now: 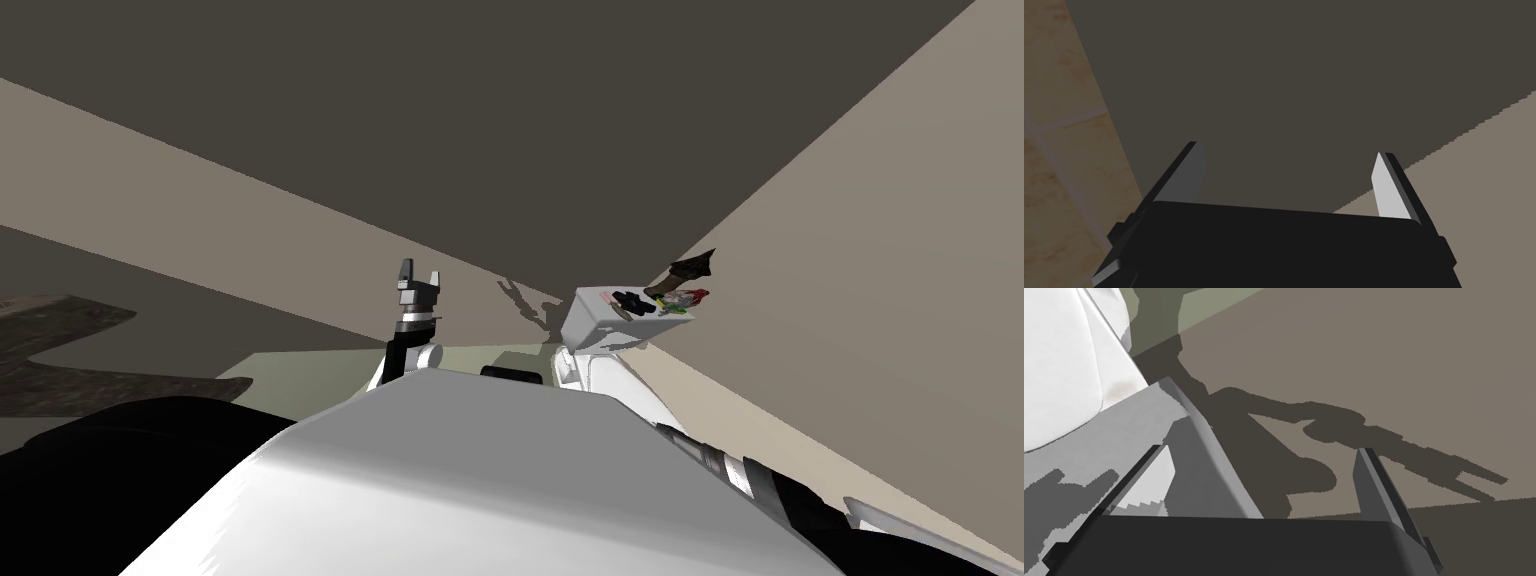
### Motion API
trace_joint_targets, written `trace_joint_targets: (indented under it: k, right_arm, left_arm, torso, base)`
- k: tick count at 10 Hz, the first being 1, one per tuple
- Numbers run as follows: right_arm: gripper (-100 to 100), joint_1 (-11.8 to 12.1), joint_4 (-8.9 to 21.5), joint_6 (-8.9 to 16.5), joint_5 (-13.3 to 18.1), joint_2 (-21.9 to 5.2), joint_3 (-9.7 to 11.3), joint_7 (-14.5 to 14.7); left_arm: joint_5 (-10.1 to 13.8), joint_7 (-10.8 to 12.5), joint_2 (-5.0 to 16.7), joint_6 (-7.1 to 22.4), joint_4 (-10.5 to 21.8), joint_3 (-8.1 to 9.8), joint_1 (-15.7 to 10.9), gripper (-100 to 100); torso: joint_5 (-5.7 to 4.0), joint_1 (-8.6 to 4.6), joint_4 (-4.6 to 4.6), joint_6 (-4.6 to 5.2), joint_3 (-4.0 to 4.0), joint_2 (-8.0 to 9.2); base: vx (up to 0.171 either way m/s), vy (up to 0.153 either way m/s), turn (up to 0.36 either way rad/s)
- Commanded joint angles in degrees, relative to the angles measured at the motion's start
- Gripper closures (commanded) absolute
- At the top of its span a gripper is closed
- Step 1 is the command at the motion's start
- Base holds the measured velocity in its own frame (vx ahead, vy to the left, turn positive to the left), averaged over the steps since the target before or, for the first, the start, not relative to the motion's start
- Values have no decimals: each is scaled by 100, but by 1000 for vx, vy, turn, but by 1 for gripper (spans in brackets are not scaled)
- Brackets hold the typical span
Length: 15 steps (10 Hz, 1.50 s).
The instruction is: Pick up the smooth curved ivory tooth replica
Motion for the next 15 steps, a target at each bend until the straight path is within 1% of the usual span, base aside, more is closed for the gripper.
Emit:
trace_joint_targets:
  k: [1,2,3,4,5,6,7,8,9,10,11,12,13,14,15]
  right_arm:
    - [-100,22,49,-38,-2,-168,17,15]
    - [-100,67,237,-76,-44,-395,131,-18]
    - [-100,67,237,-76,-44,-577,131,-18]
    - [-100,108,421,-113,-85,-743,243,-52]
    - [-100,108,421,-113,-85,-939,243,-52]
    - [-100,145,600,-150,-126,-1114,353,-87]
    - [-100,145,600,-150,-126,-1286,353,-87]
    - [-100,145,600,-150,-126,-1374,353,-87]
    - [-100,179,774,-186,-167,-1584,459,-122]
    - [-100,179,774,-186,-167,-1750,459,-122]
    - [-100,209,942,-222,-206,-1910,558,-156]
    - [-100,209,942,-222,-206,-2049,558,-156]
    - [-100,209,942,-222,-206,-2126,558,-156]
    - [-100,235,1101,-256,-244,-2352,648,-189]
    - [-100,235,1101,-256,-244,-2477,648,-189]
  left_arm:
    - [0,0,0,0,0,0,0,0]
    - [0,0,0,0,0,0,0,0]
    - [0,0,0,0,0,0,0,0]
    - [0,0,0,0,0,0,0,0]
    - [0,0,0,0,0,0,0,0]
    - [0,0,0,0,0,0,0,0]
    - [0,0,0,0,0,0,0,0]
    - [0,0,0,0,0,0,0,0]
    - [0,0,0,0,0,0,0,0]
    - [0,0,0,0,0,0,0,0]
    - [0,0,0,0,0,0,0,0]
    - [0,0,0,0,0,0,0,0]
    - [0,0,0,0,0,0,0,0]
    - [0,0,0,0,0,0,0,0]
    - [0,0,0,0,0,0,0,0]
  torso:
    - [0,0,0,0,0,0]
    - [-2,-5,2,1,4,8]
    - [-1,-1,1,-1,1,1]
    - [-1,-1,0,0,0,0]
    - [0,5,-1,0,-2,-3]
    - [0,3,0,0,-1,-1]
    - [-1,1,-1,-1,-3,-5]
    - [-1,-1,-1,0,-2,-3]
    - [-2,-4,2,1,4,8]
    - [-1,0,2,0,5,9]
    - [-1,1,1,0,2,4]
    - [0,8,-1,-1,-5,-9]
    - [1,6,-2,0,-5,-8]
    - [-2,-3,1,2,3,5]
    - [-2,-3,0,-1,1,0]
  base:
    - [31,10,0]
    - [61,30,58]
    - [59,27,34]
    - [68,46,60]
    - [55,33,21]
    - [71,28,60]
    - [63,23,33]
    - [27,12,-2]
    - [34,30,56]
    - [52,29,34]
    - [93,51,75]
    - [78,37,23]
    - [32,6,-7]
    - [58,14,69]
    - [59,24,42]
